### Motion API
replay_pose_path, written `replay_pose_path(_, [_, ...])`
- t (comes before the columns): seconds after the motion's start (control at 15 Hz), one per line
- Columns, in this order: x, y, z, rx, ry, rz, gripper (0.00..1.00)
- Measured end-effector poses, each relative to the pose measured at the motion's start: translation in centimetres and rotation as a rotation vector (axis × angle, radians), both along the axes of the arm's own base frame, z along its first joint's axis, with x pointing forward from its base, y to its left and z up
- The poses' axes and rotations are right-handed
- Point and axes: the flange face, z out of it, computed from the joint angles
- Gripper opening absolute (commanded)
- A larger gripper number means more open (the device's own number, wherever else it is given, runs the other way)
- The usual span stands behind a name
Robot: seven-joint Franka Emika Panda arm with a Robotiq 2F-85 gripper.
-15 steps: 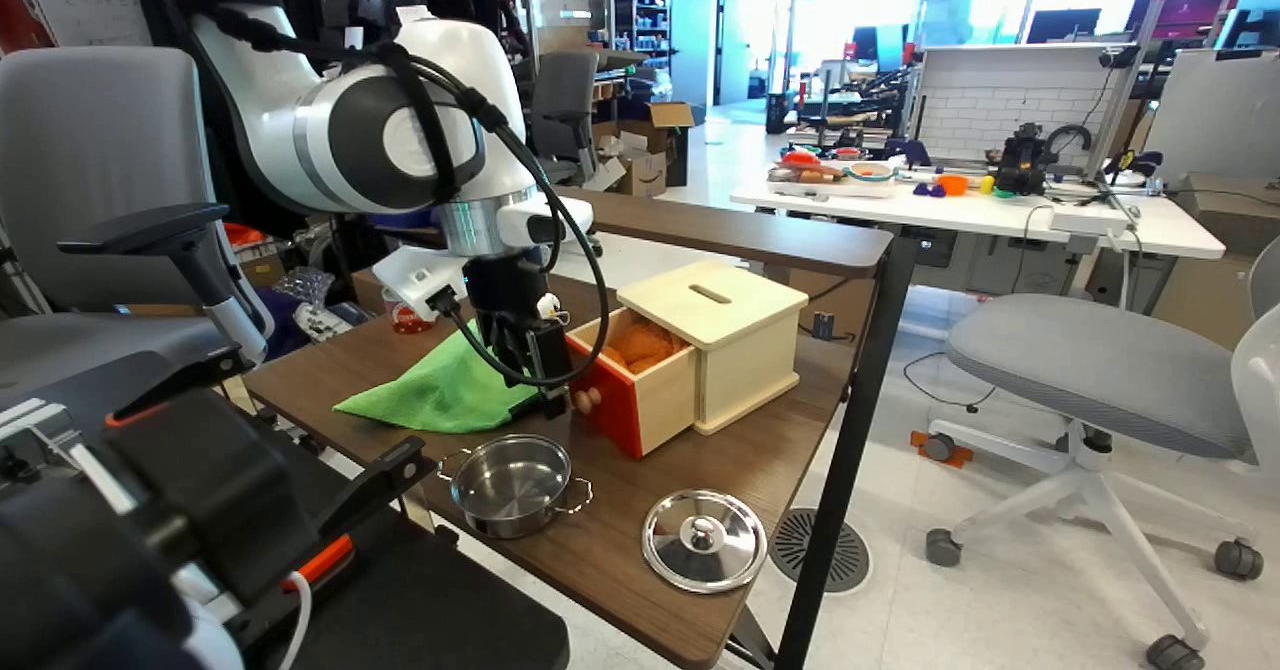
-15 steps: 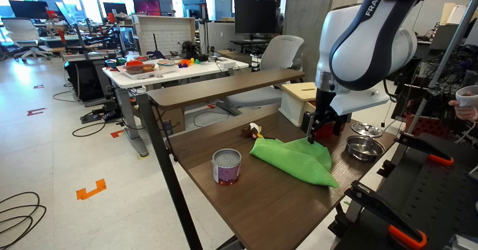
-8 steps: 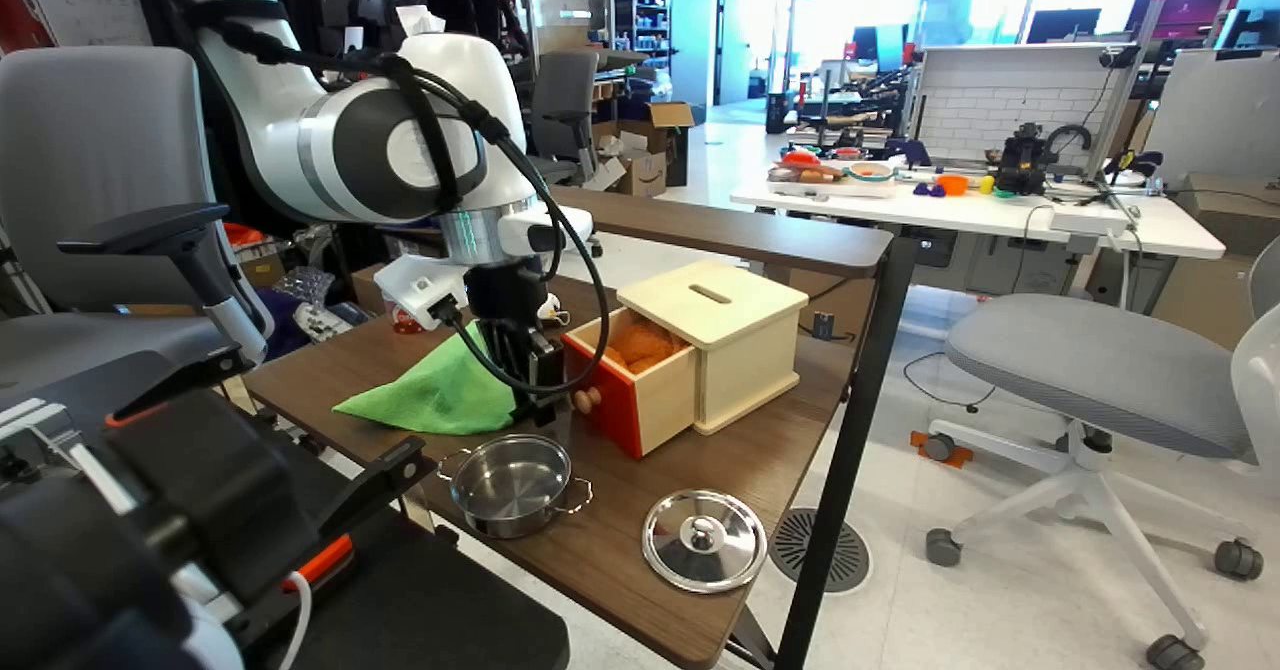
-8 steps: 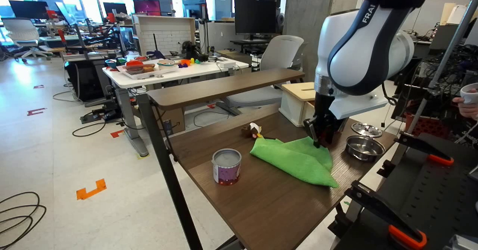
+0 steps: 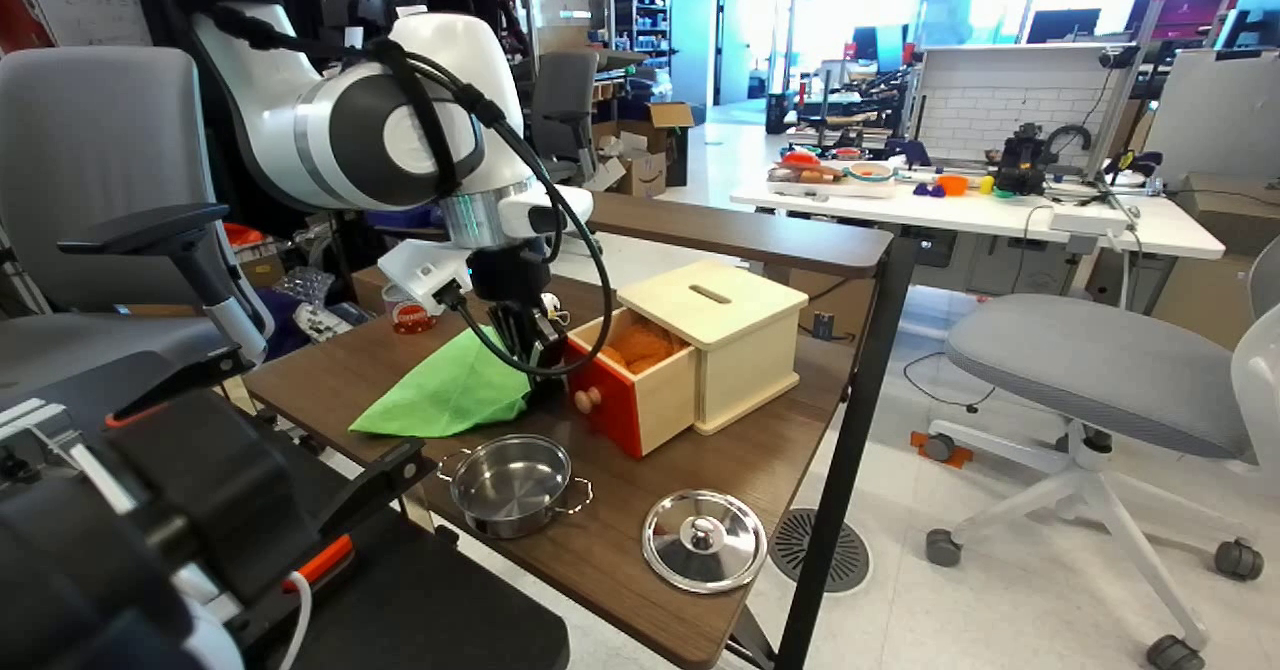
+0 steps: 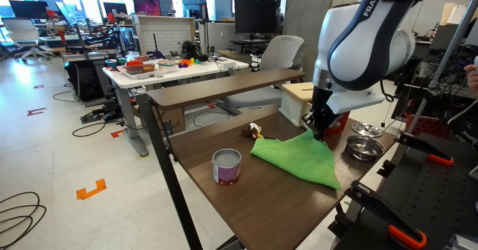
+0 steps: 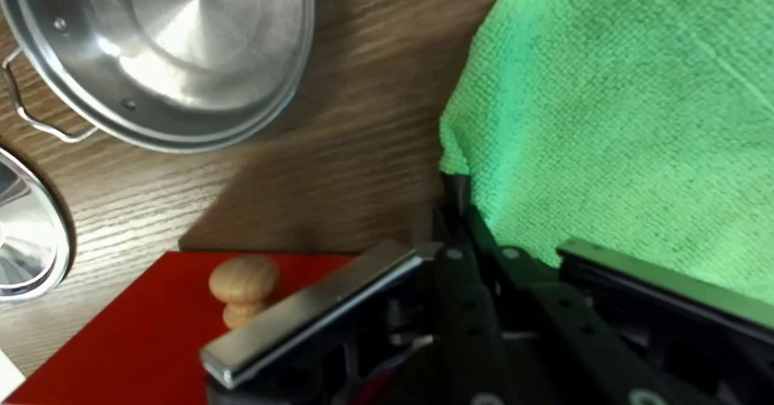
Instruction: Unfold the green towel
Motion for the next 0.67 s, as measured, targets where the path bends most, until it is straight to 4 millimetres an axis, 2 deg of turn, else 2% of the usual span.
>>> replay_pose_path(0.13, [0.3, 1.0, 1.6, 0.017, -0.041, 0.014, 0.01])
replay_pose_path(0.27, [0.3, 2.9, 3.8, 0.046, -0.079, 0.048, 0.01])
replay_pose_path(0.53, [-0.6, 9.3, 8.4, 0.158, -0.128, 0.165, 0.01])
replay_pose_path(0.67, [-1.5, 13.0, 10.0, 0.233, -0.132, 0.232, 0.01])
